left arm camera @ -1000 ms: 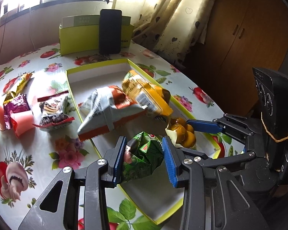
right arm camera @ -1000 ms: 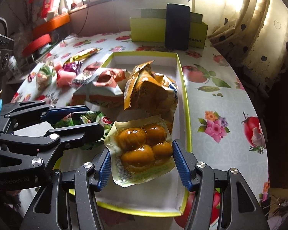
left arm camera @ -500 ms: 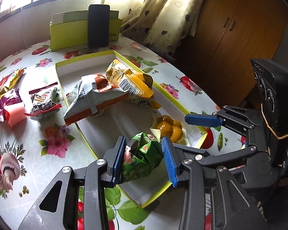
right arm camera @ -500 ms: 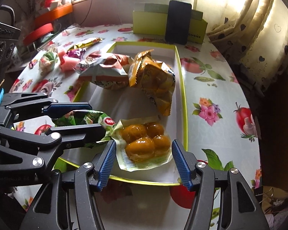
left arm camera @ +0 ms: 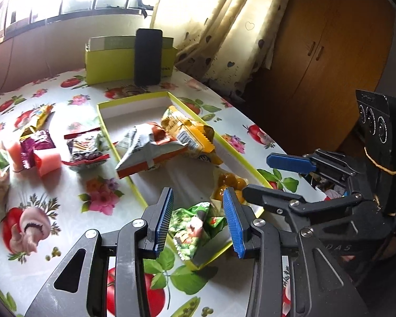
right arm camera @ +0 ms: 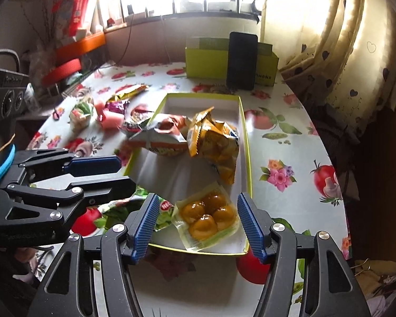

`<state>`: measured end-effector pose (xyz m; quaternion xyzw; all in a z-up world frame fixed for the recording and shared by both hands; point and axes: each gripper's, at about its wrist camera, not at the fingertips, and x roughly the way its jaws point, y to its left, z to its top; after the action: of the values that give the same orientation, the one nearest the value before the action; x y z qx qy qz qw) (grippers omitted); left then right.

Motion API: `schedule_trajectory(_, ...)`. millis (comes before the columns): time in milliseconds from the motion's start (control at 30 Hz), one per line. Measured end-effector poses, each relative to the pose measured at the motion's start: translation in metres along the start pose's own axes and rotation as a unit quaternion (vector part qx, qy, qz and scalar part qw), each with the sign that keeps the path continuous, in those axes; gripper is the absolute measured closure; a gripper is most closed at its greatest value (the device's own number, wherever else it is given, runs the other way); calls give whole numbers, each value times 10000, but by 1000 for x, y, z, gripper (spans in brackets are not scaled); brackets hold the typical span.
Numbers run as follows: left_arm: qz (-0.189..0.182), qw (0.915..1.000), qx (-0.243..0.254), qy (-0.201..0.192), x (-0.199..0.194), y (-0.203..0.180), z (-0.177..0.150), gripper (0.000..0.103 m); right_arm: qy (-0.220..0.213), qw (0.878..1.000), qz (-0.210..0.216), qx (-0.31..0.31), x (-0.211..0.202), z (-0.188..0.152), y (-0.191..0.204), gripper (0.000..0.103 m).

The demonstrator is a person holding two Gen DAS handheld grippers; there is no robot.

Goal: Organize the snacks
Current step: 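Lower the green bag and cake pack into the tray and open both tools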

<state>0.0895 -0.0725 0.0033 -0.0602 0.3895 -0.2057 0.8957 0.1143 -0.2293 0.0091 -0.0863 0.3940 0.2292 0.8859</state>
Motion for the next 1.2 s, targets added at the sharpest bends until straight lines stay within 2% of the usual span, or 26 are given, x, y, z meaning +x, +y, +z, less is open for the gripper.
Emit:
schedule_trajectory(700, 559, 9971, -446, -243, -27, 35, -18, 63, -57, 9996, 280, -40, -3, -1, 20, 42)
schedule_trajectory(1200, 983, 9904, -933, -274, -39, 77, -31, 63, -159, 9984, 538, -61, 6, 11, 33, 43)
